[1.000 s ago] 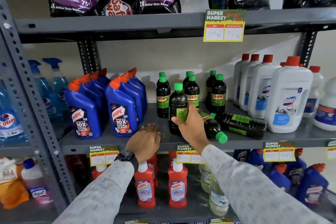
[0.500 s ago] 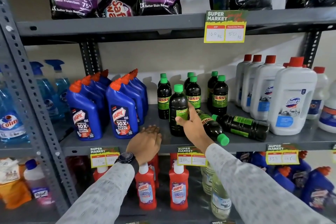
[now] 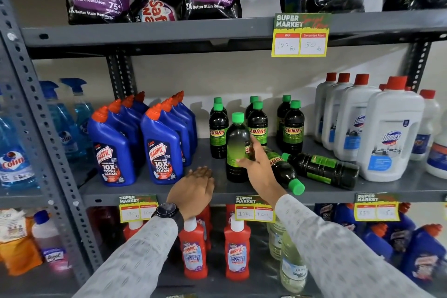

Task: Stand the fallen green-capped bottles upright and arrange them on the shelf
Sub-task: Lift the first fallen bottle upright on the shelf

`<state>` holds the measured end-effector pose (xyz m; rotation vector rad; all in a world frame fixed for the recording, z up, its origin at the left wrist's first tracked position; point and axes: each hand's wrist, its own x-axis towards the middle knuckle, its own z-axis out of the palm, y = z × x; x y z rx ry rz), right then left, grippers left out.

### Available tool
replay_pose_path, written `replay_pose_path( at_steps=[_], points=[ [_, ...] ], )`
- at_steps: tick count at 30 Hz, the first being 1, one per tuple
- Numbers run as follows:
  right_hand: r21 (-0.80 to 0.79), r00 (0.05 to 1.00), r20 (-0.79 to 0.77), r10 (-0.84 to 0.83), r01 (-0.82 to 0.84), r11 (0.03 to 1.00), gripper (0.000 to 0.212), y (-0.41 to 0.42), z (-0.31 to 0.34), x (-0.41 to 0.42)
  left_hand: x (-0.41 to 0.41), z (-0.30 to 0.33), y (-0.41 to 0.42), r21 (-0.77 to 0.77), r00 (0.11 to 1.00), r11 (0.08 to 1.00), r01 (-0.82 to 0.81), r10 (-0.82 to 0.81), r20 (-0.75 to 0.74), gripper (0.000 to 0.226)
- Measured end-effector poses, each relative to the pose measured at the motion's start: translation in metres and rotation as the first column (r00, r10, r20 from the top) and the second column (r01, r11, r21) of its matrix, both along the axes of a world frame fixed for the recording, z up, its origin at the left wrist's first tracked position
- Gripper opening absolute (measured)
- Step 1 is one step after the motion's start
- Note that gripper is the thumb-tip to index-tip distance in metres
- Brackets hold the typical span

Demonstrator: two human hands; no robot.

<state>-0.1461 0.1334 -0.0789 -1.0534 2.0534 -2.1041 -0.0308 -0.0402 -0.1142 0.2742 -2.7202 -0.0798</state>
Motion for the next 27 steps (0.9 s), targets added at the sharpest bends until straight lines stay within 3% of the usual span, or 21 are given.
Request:
replay_pose_path(
  at_steps=[9,16,23,27],
  points=[
    [-0.012,0.973,-0.114,-0.201,0.201,0.979,0.077,-0.006,0.0012,0.002,-0.0005,-0.0001,-0.0025,-0.015,1.0,1.0,0.008,-0.008,0.018,0.055],
    [0.069,0.993,-0.076,-0.085,0.091,0.993,0.079,-0.0019,0.0027,-0.0026,0.0004,0.0004,-0.0018,-0.05,1.0,0.999,0.02,-0.019,0.016,0.053],
    [0.069,0.966,-0.172,-0.192,0.207,0.976,0.077,-0.0036,0.0043,0.0016,-0.0004,-0.0011,-0.0017,-0.005,1.0,1.0,0.015,-0.015,-0.015,0.053],
    [0.12,0.978,-0.156,-0.142,0.161,0.98,0.089,-0.0028,0.0072,-0.0014,-0.0016,-0.0026,-0.002,-0.007,1.0,1.0,0.017,-0.017,-0.025,0.052]
  ],
)
